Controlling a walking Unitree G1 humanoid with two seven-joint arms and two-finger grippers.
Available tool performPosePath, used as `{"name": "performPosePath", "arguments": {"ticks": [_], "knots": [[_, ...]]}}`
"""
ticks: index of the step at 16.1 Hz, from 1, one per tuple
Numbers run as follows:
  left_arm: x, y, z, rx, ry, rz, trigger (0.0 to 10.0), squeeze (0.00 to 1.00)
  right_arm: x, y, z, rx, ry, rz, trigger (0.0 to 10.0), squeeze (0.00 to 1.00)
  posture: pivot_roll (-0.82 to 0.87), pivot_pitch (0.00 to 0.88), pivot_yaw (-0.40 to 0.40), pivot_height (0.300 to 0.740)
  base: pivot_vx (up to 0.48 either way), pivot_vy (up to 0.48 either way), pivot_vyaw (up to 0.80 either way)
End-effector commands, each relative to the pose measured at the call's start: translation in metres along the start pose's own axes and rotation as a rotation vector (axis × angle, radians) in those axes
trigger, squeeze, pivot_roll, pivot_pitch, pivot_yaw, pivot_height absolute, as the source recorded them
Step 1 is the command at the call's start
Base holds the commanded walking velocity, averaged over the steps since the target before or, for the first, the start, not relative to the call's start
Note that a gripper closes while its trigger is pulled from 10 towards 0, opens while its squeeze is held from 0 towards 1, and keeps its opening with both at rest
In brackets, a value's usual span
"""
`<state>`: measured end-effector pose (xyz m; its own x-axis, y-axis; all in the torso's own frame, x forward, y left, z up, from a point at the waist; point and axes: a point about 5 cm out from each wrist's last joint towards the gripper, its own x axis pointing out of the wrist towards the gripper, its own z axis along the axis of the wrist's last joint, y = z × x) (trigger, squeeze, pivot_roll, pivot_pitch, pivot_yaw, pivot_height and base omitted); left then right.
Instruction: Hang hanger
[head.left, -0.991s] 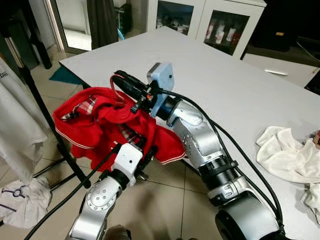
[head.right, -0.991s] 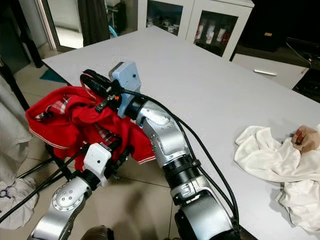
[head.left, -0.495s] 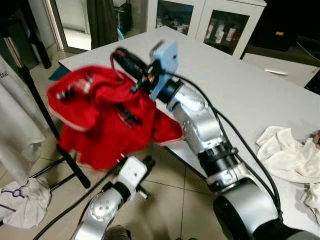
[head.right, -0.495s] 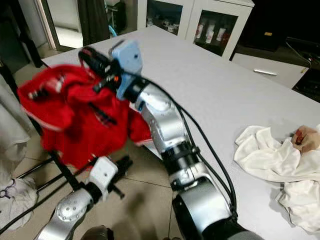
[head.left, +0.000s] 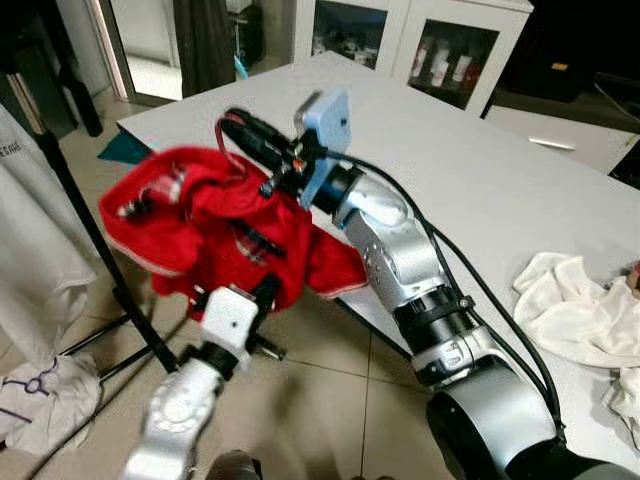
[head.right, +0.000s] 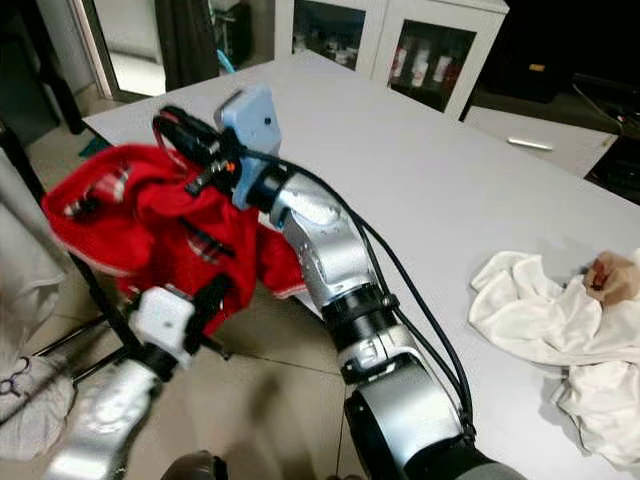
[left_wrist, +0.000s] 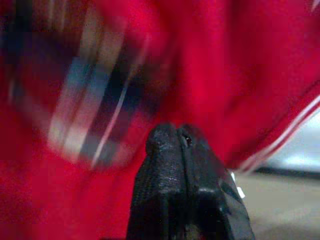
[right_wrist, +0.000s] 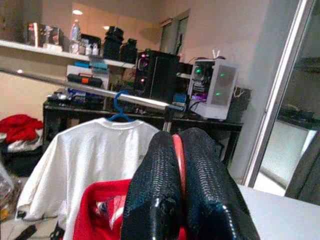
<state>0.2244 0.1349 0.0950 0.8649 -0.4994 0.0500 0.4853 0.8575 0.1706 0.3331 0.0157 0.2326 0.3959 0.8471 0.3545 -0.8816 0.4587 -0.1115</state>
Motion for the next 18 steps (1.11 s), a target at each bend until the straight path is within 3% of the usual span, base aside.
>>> {"name": "performPosePath", "arguments": {"ticks": [1, 2, 4, 6, 8, 9, 10, 14, 17, 18], "knots": [[-0.001, -0.009, 0.013, -0.028, -0.036, -0.102, 10.0, 0.00, 0.000, 0.004, 0.007, -0.038, -0.050, 0.034, 0.0, 0.00, 0.19, 0.025, -0.084, 0.740, 0.000, 0.000, 0.00], [-0.012, -0.005, 0.027, -0.012, -0.037, -0.198, 10.0, 1.00, -0.004, 0.007, 0.001, -0.075, -0.026, 0.083, 0.0, 0.00, 0.19, 0.025, -0.084, 0.740, 0.000, 0.000, 0.00], [-0.025, 0.002, 0.035, 0.002, 0.009, -0.284, 10.0, 1.00, -0.009, 0.008, -0.005, -0.083, -0.006, 0.106, 0.0, 0.00, 0.20, 0.023, -0.086, 0.740, 0.000, 0.000, 0.00], [-0.033, 0.010, 0.040, 0.041, 0.033, -0.305, 10.0, 1.00, -0.012, 0.009, -0.007, -0.081, -0.004, 0.126, 0.0, 0.00, 0.20, 0.023, -0.085, 0.740, 0.000, 0.000, 0.00], [-0.042, 0.036, 0.049, 0.148, 0.060, -0.238, 10.0, 1.00, -0.018, 0.009, -0.008, -0.067, -0.013, 0.168, 0.0, 0.00, 0.20, 0.025, -0.084, 0.740, 0.000, 0.000, 0.00], [-0.043, 0.043, 0.051, 0.183, 0.068, -0.221, 10.0, 0.93, -0.020, 0.010, -0.009, -0.066, -0.012, 0.184, 0.0, 0.00, 0.20, 0.025, -0.085, 0.740, 0.000, 0.000, 0.00], [-0.049, 0.054, 0.059, 0.234, 0.084, -0.216, 10.0, 0.00, -0.027, 0.011, -0.011, -0.067, -0.007, 0.228, 0.0, 0.00, 0.20, 0.027, -0.086, 0.740, 0.000, 0.000, 0.00], [-0.065, 0.082, 0.065, 0.294, 0.147, -0.164, 10.0, 0.00, -0.038, 0.016, -0.007, -0.055, -0.032, 0.325, 0.0, 0.00, 0.19, 0.030, -0.083, 0.740, 0.000, 0.000, 0.00], [-0.072, 0.088, 0.061, 0.246, 0.161, -0.179, 10.0, 0.00, -0.043, 0.027, 0.000, -0.056, -0.063, 0.423, 0.0, 0.00, 0.19, 0.029, -0.078, 0.740, 0.000, 0.000, 0.00], [-0.072, 0.087, 0.060, 0.231, 0.164, -0.192, 10.0, 0.82, -0.044, 0.032, 0.001, -0.056, -0.069, 0.450, 0.0, 0.00, 0.19, 0.029, -0.078, 0.740, 0.000, 0.000, 0.00]]}}
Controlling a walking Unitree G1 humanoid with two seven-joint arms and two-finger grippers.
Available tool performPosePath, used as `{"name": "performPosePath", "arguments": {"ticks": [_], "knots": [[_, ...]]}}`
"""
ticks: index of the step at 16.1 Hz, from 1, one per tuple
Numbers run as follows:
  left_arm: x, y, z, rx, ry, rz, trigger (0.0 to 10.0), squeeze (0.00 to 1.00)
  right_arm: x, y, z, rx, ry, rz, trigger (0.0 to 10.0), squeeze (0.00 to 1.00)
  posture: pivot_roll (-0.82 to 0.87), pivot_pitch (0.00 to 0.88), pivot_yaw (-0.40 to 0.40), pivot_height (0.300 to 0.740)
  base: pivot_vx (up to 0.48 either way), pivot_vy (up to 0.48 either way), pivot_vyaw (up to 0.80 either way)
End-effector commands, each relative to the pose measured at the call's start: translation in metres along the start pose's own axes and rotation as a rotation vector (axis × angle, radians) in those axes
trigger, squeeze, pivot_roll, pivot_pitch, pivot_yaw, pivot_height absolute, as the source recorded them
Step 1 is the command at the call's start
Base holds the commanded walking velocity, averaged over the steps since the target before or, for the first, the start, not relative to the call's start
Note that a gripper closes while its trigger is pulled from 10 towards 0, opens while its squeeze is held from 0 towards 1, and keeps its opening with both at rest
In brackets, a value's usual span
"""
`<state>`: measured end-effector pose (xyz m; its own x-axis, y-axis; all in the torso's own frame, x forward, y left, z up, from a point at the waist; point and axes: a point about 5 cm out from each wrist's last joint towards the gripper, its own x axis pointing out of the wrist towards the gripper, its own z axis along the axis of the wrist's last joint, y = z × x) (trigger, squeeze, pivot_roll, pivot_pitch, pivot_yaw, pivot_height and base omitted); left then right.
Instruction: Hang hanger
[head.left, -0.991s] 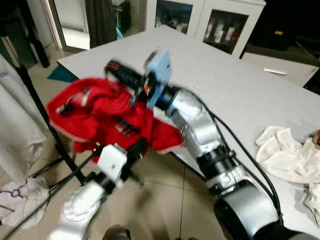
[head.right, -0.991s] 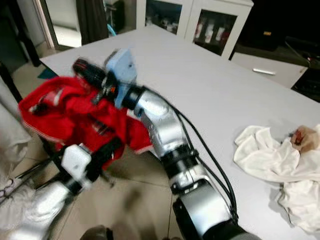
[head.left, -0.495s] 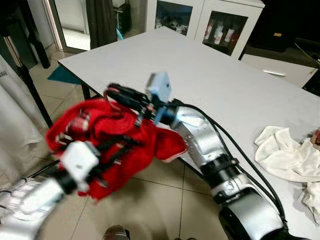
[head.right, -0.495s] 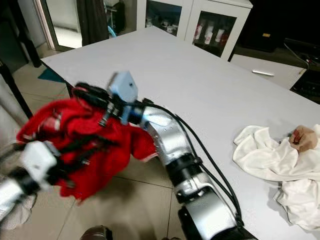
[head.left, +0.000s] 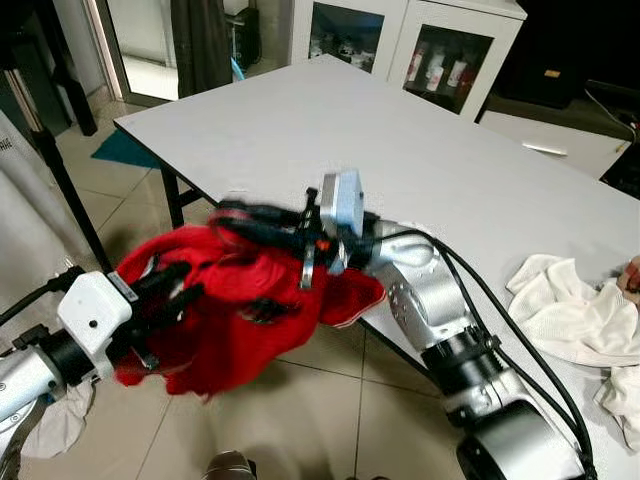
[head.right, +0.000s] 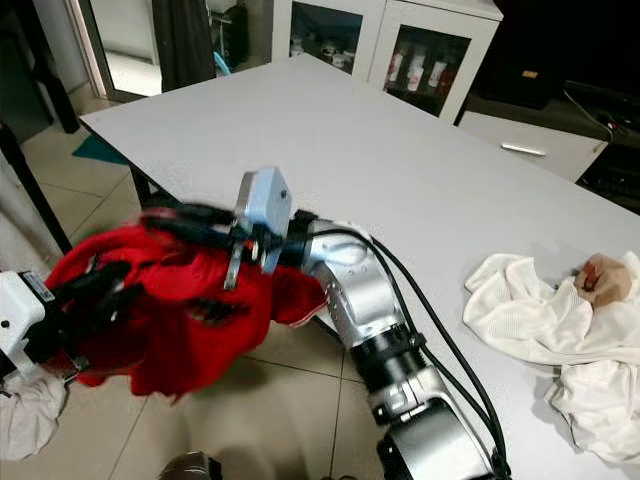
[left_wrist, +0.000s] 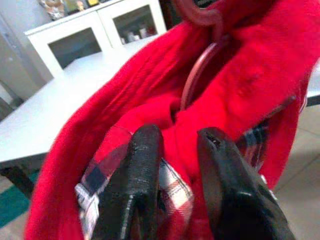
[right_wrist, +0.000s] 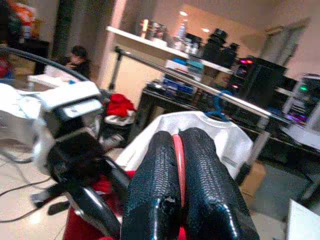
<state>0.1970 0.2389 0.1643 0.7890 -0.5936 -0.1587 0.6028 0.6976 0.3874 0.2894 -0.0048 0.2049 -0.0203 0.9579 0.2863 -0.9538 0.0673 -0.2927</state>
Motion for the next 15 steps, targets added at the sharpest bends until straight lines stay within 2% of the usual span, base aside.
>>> {"name": "performPosePath", "arguments": {"ticks": [1, 4, 7, 8, 9, 10, 11, 15], "knots": [[0.001, -0.001, 0.002, -0.012, -0.012, -0.029, 10.0, 1.00, 0.001, 0.002, 0.010, -0.026, -0.039, 0.030, 0.0, 0.00, 0.19, 0.027, -0.078, 0.740, 0.000, 0.000, 0.00], [0.004, -0.002, 0.003, -0.009, -0.031, -0.053, 10.0, 1.00, 0.001, 0.008, 0.012, -0.024, -0.040, 0.065, 0.0, 0.00, 0.19, 0.027, -0.077, 0.740, 0.000, 0.000, 0.00], [0.004, 0.001, -0.003, 0.018, 0.001, -0.053, 10.0, 1.00, 0.003, 0.013, 0.014, -0.015, -0.051, 0.099, 0.0, 0.00, 0.19, 0.027, -0.077, 0.740, 0.000, 0.000, 0.00], [0.004, 0.001, -0.005, 0.018, 0.011, -0.059, 10.0, 0.22, 0.004, 0.015, 0.015, -0.012, -0.053, 0.107, 0.0, 0.00, 0.19, 0.029, -0.078, 0.740, 0.000, 0.000, 0.00], [0.005, -0.001, -0.009, 0.005, 0.036, -0.091, 10.0, 0.00, 0.004, 0.016, 0.016, -0.006, -0.055, 0.122, 0.0, 0.00, 0.19, 0.029, -0.080, 0.740, 0.000, 0.000, 0.00], [0.006, -0.006, -0.013, -0.001, 0.063, -0.144, 10.0, 0.00, 0.005, 0.019, 0.017, 0.001, -0.057, 0.147, 0.0, 0.00, 0.19, 0.028, -0.080, 0.740, 0.000, 0.000, 0.00], [0.006, -0.006, -0.014, 0.000, 0.064, -0.153, 10.0, 0.00, 0.005, 0.019, 0.017, 0.003, -0.058, 0.154, 0.0, 0.00, 0.19, 0.028, -0.080, 0.740, 0.000, 0.000, 0.00], [0.014, -0.015, -0.008, -0.009, 0.054, -0.277, 10.0, 0.00, 0.008, 0.023, 0.017, -0.021, -0.046, 0.196, 0.0, 0.00, 0.19, 0.026, -0.078, 0.740, 0.000, 0.000, 0.00]]}}
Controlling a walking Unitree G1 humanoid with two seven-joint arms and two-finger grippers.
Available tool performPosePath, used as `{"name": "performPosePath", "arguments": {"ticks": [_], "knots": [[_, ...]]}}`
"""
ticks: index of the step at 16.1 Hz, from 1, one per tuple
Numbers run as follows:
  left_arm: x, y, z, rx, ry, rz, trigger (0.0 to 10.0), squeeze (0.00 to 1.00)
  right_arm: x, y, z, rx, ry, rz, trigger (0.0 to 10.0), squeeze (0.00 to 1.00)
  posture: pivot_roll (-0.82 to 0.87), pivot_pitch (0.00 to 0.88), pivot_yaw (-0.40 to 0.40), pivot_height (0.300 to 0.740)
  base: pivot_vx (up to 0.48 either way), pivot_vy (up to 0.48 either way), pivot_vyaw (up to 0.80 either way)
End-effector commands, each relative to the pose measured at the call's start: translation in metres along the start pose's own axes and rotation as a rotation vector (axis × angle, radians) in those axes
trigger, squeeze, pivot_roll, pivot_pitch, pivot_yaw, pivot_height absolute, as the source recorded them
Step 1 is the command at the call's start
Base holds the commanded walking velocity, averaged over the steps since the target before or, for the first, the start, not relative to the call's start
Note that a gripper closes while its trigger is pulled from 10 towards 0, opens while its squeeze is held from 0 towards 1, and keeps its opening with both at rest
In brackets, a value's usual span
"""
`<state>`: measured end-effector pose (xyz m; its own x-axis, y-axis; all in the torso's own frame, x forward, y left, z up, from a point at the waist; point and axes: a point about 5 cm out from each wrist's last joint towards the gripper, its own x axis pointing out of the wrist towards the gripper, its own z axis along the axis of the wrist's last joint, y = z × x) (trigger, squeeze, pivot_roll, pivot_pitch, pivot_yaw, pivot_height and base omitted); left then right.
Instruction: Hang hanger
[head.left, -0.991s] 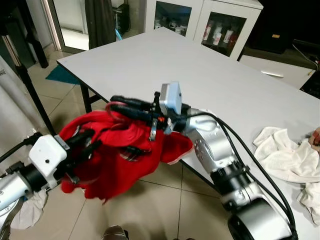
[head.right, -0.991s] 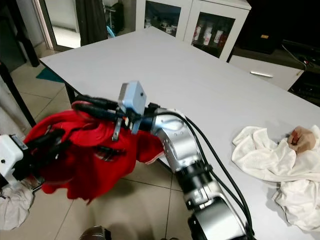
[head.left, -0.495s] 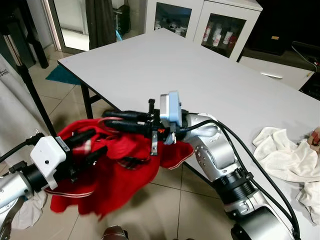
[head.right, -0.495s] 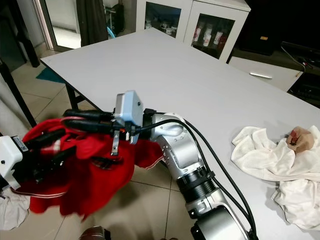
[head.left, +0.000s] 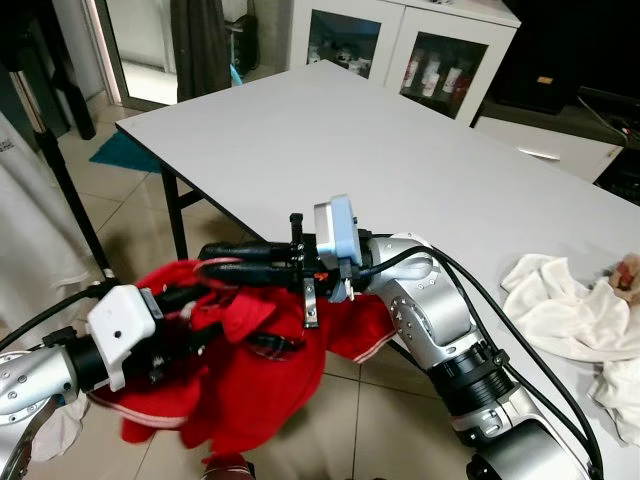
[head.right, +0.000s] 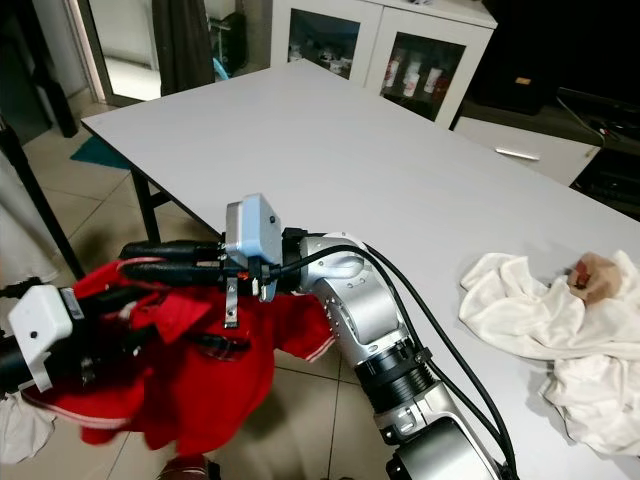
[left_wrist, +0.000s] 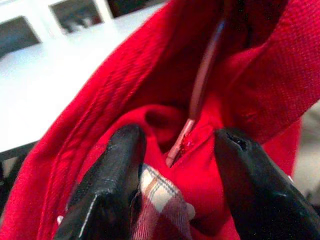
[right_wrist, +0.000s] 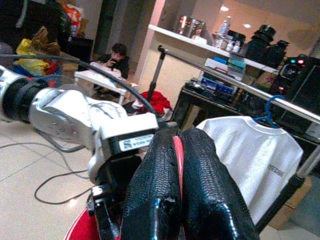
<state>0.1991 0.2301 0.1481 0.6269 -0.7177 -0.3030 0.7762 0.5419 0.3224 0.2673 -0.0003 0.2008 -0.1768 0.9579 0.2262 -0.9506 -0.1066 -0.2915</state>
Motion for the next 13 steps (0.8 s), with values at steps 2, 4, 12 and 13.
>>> {"name": "performPosePath", "arguments": {"ticks": [2, 4, 12, 13], "knots": [[0.006, -0.004, 0.006, 0.010, -0.002, -0.079, 10.0, 0.00, 0.007, 0.001, 0.016, -0.096, -0.050, 0.032, 0.0, 0.00, 0.18, 0.026, -0.077, 0.740, 0.000, 0.000, 0.00], [0.006, -0.004, 0.013, 0.006, -0.031, -0.120, 10.0, 0.00, 0.009, 0.000, 0.014, -0.128, -0.035, 0.024, 0.0, 0.00, 0.18, 0.026, -0.077, 0.740, 0.000, 0.000, 0.00], [0.007, -0.011, 0.012, -0.050, -0.031, -0.219, 0.0, 0.00, 0.011, 0.002, 0.018, -0.134, -0.060, 0.026, 0.0, 0.00, 0.18, 0.027, -0.072, 0.740, 0.000, 0.000, 0.00], [0.006, -0.012, 0.012, -0.058, -0.029, -0.229, 0.0, 0.00, 0.011, 0.002, 0.018, -0.135, -0.061, 0.023, 0.0, 0.00, 0.18, 0.027, -0.072, 0.740, 0.000, 0.000, 0.00]]}}
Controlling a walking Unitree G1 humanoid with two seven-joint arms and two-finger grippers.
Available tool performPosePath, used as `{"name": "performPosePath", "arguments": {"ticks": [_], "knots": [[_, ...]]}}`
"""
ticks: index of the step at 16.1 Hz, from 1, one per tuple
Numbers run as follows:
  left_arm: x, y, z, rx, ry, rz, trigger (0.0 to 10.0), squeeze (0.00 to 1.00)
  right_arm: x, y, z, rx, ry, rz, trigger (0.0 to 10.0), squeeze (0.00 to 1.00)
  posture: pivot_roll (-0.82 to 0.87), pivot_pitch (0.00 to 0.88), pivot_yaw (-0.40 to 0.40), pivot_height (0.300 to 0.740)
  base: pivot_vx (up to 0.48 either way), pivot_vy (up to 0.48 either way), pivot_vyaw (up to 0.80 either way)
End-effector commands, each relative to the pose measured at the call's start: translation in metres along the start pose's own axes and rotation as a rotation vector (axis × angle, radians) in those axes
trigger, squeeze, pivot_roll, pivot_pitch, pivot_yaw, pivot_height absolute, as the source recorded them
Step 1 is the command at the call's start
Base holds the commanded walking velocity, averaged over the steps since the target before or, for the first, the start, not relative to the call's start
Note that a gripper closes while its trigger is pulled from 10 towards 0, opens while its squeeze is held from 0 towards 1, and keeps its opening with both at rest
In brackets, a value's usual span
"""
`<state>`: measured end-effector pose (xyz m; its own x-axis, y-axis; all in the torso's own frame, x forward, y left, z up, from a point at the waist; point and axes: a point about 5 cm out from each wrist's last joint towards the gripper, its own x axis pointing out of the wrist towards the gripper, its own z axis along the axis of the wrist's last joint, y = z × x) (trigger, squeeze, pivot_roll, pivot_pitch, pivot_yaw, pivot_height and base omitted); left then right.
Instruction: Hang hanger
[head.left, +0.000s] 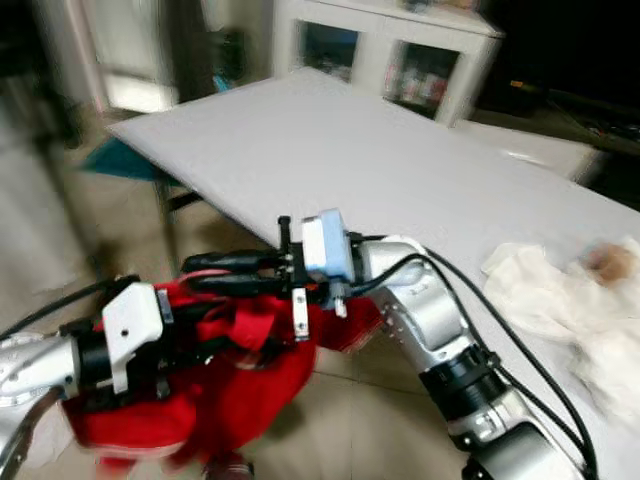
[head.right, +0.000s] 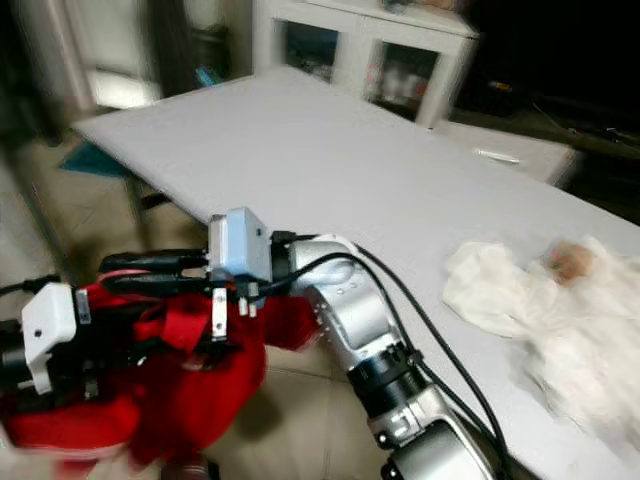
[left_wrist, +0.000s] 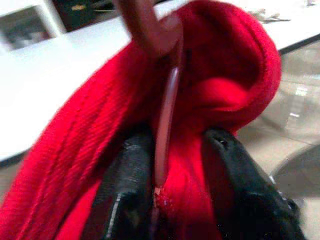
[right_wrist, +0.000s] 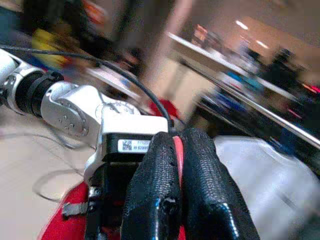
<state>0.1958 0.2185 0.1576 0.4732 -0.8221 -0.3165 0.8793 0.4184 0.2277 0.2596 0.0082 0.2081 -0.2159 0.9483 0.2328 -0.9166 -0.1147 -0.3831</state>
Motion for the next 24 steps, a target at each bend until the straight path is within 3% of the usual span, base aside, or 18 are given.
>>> {"name": "performPosePath", "arguments": {"ticks": [1, 9, 10, 11, 12, 16, 17, 20, 21, 22, 24], "knots": [[0.003, -0.007, -0.002, -0.027, 0.010, -0.055, 0.0, 0.00, 0.000, -0.004, 0.011, -0.045, -0.040, -0.016, 0.0, 0.00, 0.18, 0.027, -0.072, 0.740, 0.000, 0.000, 0.00], [0.004, -0.001, 0.009, -0.017, -0.091, -0.011, 0.0, 0.00, 0.001, -0.005, 0.009, -0.035, -0.036, -0.048, 0.0, 0.00, 0.18, 0.028, -0.069, 0.740, 0.000, 0.000, 0.00], [0.009, 0.001, 0.009, -0.061, -0.174, 0.046, 0.0, 0.00, -0.004, -0.009, -0.001, 0.018, -0.030, -0.141, 4.1, 0.00, 0.18, 0.028, -0.066, 0.740, 0.000, 0.000, 0.00], [0.010, 0.001, 0.008, -0.067, -0.180, 0.052, 0.0, 0.00, -0.005, -0.010, -0.002, 0.026, -0.029, -0.155, 4.1, 0.00, 0.18, 0.028, -0.066, 0.740, 0.000, 0.000, 0.00], [0.011, 0.001, 0.006, -0.078, -0.191, 0.061, 0.0, 0.00, -0.007, -0.012, -0.005, 0.049, -0.026, -0.183, 10.0, 0.00, 0.18, 0.028, -0.065, 0.740, 0.000, 0.000, 0.00], [0.013, 0.000, 0.005, -0.091, -0.206, 0.068, 0.0, 0.00, -0.015, -0.015, -0.010, 0.126, -0.003, -0.219, 10.0, 0.00, 0.18, 0.030, -0.066, 0.740, 0.000, 0.000, 0.00], [0.013, 0.000, 0.005, -0.095, -0.207, 0.068, 0.0, 0.00, -0.018, -0.015, -0.011, 0.155, 0.000, -0.222, 10.0, 1.00, 0.18, 0.030, -0.067, 0.740, 0.000, 0.000, 0.00], [0.015, -0.003, 0.002, -0.110, -0.210, 0.059, 0.0, 0.00, -0.026, -0.016, -0.009, 0.200, 0.006, -0.223, 10.0, 1.00, 0.17, 0.032, -0.068, 0.740, 0.000, 0.000, 0.00], [0.016, -0.003, 0.002, -0.112, -0.211, 0.058, 0.0, 0.00, -0.028, -0.017, -0.008, 0.207, 0.005, -0.231, 10.0, 0.17, 0.17, 0.032, -0.068, 0.740, 0.000, 0.000, 0.00], [0.017, -0.004, 0.002, -0.115, -0.214, 0.055, 0.0, 0.00, -0.031, -0.019, -0.006, 0.226, -0.003, -0.243, 10.0, 0.00, 0.17, 0.032, -0.067, 0.740, 0.000, 0.000, 0.00], [0.017, -0.004, 0.001, -0.116, -0.214, 0.054, 0.0, 0.00, -0.033, -0.020, -0.005, 0.241, -0.003, -0.245, 10.0, 0.00, 0.17, 0.032, -0.067, 0.740, 0.000, 0.000, 0.00]]}}
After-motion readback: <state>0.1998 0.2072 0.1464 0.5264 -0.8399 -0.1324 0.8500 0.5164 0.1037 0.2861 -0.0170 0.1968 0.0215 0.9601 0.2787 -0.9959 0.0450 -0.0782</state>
